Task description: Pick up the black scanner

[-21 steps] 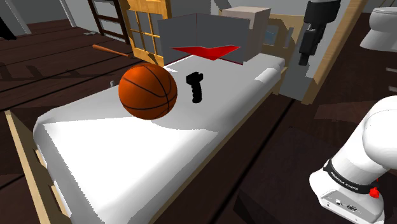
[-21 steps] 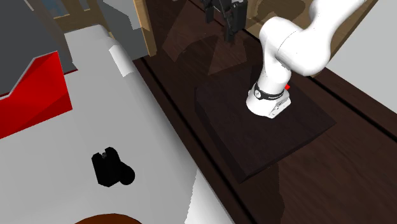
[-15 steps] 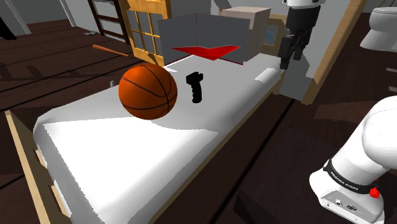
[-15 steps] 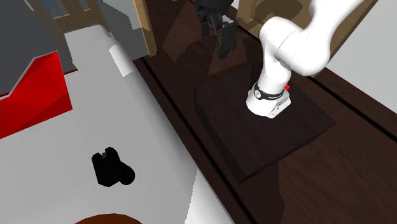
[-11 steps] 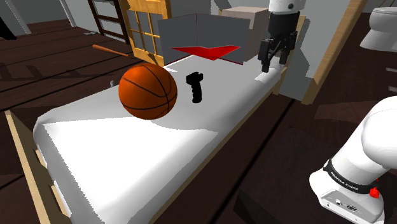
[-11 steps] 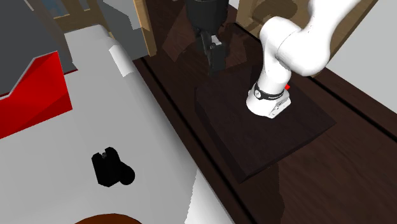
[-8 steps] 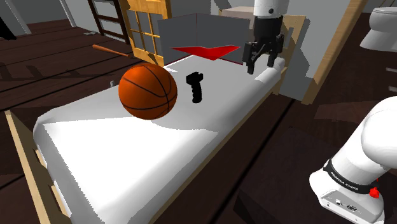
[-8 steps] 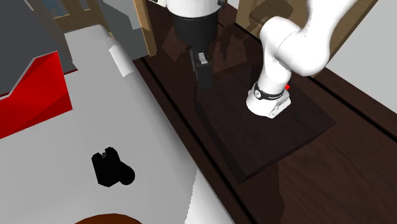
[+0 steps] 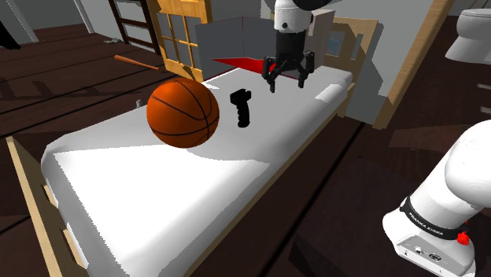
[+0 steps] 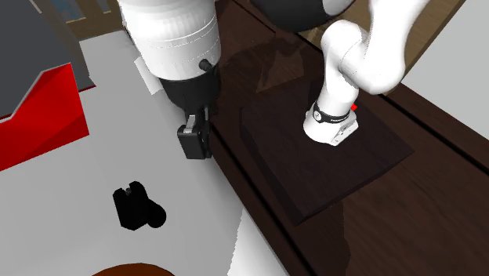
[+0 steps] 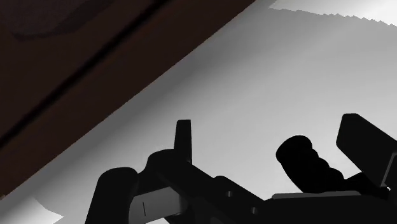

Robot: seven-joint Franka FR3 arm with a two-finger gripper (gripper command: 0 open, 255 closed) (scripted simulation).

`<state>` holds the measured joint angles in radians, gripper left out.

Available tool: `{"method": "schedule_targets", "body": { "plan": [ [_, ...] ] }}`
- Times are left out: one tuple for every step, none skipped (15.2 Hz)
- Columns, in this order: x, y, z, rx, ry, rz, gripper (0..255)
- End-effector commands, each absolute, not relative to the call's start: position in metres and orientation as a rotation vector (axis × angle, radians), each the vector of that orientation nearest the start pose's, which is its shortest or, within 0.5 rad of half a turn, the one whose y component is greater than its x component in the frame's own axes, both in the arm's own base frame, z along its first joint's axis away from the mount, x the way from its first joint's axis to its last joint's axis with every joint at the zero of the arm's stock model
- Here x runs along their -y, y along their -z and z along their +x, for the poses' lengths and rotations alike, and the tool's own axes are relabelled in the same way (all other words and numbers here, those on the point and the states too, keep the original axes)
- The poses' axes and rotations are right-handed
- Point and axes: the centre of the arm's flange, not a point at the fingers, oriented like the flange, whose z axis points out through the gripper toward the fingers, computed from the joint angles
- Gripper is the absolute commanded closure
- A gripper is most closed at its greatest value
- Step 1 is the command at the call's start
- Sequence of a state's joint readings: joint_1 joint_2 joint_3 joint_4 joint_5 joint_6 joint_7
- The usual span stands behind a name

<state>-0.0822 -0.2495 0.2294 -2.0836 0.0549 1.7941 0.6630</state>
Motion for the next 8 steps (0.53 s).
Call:
{"method": "schedule_targets", "body": {
  "plan": [
    [-0.089,-0.520,0.497,-0.942,-0.056,-3.011,0],
    [-0.091,-0.517,0.509,-0.989,-0.051,-2.993,0],
    [-0.093,-0.514,0.521,-1.037,-0.047,-2.975,0],
    [-0.094,-0.512,0.533,-1.084,-0.043,-2.955,0],
    [-0.095,-0.509,0.546,-1.130,-0.038,-2.935,0],
    [-0.096,-0.506,0.558,-1.176,-0.034,-2.914,0],
    [-0.096,-0.504,0.570,-1.222,-0.029,-2.893,0],
    [-0.095,-0.501,0.583,-1.268,-0.025,-2.870,0]
  ]
}}
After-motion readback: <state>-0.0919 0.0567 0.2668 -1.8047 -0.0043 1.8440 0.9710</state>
